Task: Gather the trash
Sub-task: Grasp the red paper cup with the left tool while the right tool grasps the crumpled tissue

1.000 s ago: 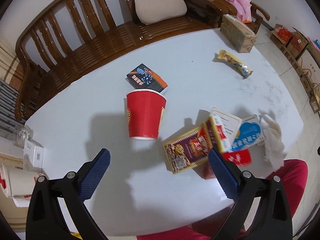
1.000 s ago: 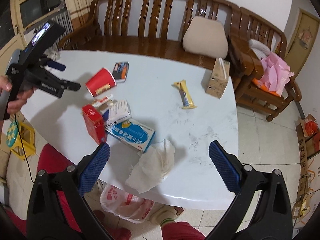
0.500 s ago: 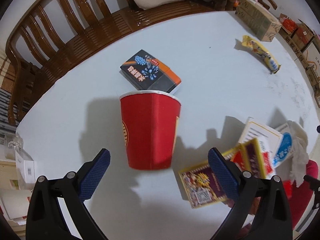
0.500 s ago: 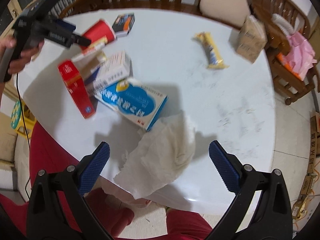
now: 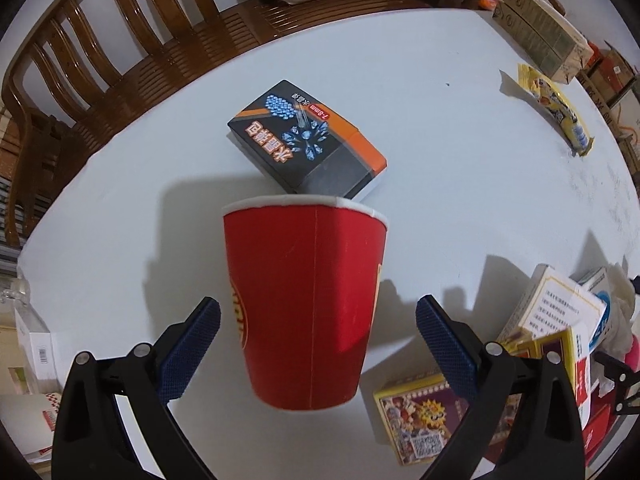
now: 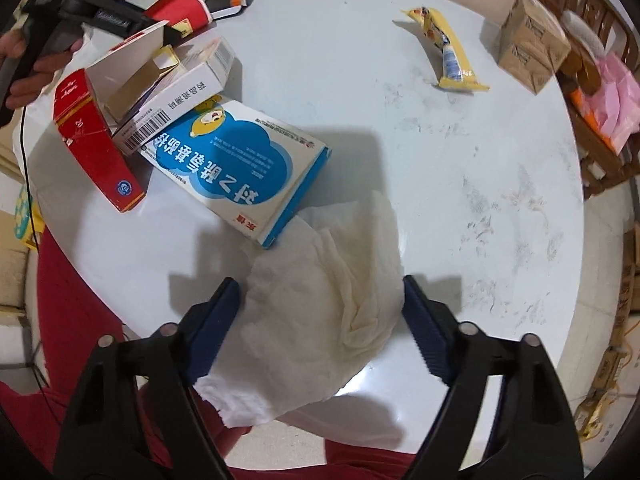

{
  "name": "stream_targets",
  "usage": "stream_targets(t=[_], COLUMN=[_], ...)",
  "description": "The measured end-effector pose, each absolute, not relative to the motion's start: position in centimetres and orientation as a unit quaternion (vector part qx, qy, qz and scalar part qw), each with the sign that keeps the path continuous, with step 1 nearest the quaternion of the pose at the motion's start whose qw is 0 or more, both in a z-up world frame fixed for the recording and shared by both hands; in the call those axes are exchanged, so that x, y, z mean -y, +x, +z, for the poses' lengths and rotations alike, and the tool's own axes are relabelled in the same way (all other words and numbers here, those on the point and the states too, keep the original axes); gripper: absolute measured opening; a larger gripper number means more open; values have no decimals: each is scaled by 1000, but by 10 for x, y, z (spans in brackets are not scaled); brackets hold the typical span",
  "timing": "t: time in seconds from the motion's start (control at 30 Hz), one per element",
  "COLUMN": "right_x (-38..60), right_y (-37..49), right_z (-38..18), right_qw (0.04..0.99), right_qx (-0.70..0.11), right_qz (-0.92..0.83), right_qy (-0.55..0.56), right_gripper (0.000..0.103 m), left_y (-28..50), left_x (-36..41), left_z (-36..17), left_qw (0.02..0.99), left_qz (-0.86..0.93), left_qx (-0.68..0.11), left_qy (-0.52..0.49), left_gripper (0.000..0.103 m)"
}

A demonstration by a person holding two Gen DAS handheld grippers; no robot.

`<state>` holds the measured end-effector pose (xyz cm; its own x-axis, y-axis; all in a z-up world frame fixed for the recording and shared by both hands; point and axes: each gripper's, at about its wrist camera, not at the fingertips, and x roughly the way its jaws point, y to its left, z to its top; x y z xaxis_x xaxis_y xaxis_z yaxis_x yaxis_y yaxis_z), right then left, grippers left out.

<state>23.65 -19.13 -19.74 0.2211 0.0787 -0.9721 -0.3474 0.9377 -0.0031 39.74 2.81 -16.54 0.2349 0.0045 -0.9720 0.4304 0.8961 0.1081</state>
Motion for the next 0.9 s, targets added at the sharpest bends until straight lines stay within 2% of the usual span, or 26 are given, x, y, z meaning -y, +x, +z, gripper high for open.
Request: stream_targets(t=[0.2, 0.27, 0.33, 0.43, 0.6, 0.9], right_x=[191, 193, 200, 206, 210, 228], right_y=[237, 237, 238, 238, 235, 226], right_z=[-194, -193, -188, -185, -185, -147], right_qw=[776, 777, 776, 776, 779, 810], right_qx=[-606, -606, -607, -609, -607, -574], right_qz=[137, 135, 134, 132, 121, 78], right_qy=[-109, -106, -104, -99, -100, -96], right_gripper=[52, 43, 37, 27, 24, 24], left_y=[404, 405, 406, 405, 401, 383], left_x=[-28, -27, -28, -31, -33, -44], left_z=[-168, -170, -173, -175, -171, -145], left_qw=[764, 760, 754, 752, 760, 781], left_qz=[-152, -152, -152, -151, -148, -132], left_qx=[-605, -610, -618, -624, -614, -592], left_qy=[164, 165, 163, 150, 152, 146], left_gripper=[93, 82, 65, 63, 62, 62])
